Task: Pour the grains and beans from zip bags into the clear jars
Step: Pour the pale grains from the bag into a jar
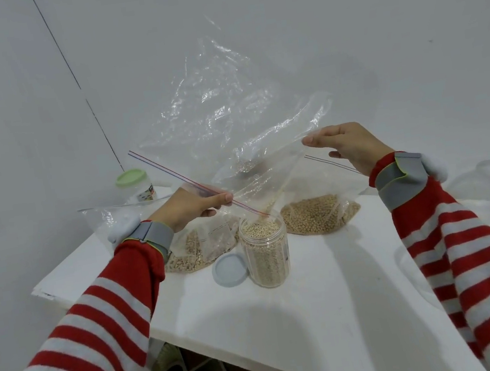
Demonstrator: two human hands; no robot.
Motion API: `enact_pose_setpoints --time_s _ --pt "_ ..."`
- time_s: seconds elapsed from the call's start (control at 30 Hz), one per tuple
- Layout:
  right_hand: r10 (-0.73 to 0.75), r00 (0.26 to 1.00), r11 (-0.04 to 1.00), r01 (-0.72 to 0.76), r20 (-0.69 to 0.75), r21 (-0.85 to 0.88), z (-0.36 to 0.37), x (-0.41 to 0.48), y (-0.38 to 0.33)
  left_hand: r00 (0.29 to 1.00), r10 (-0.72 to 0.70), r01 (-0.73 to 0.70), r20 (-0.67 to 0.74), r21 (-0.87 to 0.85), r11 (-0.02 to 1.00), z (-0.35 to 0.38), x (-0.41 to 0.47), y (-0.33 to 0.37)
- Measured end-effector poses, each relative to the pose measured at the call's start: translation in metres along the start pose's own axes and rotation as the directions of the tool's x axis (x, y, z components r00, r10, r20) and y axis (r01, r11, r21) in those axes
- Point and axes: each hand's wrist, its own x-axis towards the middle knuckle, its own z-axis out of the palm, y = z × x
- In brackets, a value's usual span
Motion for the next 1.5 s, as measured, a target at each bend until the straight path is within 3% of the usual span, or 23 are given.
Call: enact_pose_setpoints --time_s 0.33,0.73,0.9,1.37,1.5 --pt "-0.080 0.996 0.997 0.080 0.037 -0.008 -0.004 -0.007 -0.004 0.999 0.024 -0.025 -0.025 -0.073 0.997 0.015 -0.004 -0.007" --pt "-0.092 0.996 0.996 0.091 0.014 0.014 0.004 -0.011 -0.008 0.989 0.142 -0.126 0.049 -0.244 0.962 0.023 -0.012 -0.006" --pt "-0.072 0.997 0.997 0.073 -0.025 0.036 0.005 -0.010 -0.006 0.992 0.126 -0.127 -0.022 -0.293 0.948 0.032 -0.012 -0.008" --pt "-0.131 0.991 0.991 0.131 -0.010 0.006 0.015 -0.014 -0.015 0.971 0.200 -0.220 -0.134 -0.158 0.963 0.041 -0.004 -0.006" --pt "-0.152 0.988 0.988 0.152 0.006 -0.021 0.016 -0.012 -0.017 0.979 0.171 -0.193 -0.115 -0.219 0.956 0.040 -0.006 -0.008"
